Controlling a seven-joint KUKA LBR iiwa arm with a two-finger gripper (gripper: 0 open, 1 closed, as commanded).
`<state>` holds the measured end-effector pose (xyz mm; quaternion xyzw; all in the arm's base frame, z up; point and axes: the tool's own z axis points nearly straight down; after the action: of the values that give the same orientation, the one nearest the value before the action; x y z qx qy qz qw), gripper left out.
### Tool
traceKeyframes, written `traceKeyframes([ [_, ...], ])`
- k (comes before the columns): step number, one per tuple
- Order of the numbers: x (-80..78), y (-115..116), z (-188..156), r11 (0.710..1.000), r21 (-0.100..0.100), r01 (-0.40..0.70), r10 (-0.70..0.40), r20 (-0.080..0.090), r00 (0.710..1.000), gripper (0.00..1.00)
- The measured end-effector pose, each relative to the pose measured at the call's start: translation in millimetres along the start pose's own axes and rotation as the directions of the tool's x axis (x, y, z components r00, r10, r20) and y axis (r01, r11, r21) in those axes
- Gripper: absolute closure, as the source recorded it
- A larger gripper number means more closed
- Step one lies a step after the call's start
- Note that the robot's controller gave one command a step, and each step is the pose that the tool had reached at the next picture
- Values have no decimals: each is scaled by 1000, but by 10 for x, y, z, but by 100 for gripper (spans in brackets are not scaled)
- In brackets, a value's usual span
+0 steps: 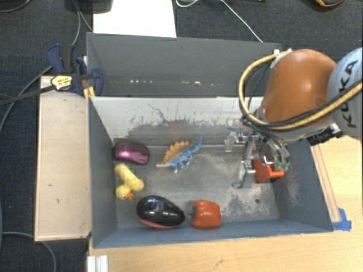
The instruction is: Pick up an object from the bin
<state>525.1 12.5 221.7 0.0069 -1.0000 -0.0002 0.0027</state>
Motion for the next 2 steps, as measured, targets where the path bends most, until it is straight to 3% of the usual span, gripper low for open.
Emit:
traceKeyframes([
  [1,-15,-1,-46,1000,0,-1,1,9,1000,0],
  [2,-90,136,827,997,0,74,-74,9,997,0],
])
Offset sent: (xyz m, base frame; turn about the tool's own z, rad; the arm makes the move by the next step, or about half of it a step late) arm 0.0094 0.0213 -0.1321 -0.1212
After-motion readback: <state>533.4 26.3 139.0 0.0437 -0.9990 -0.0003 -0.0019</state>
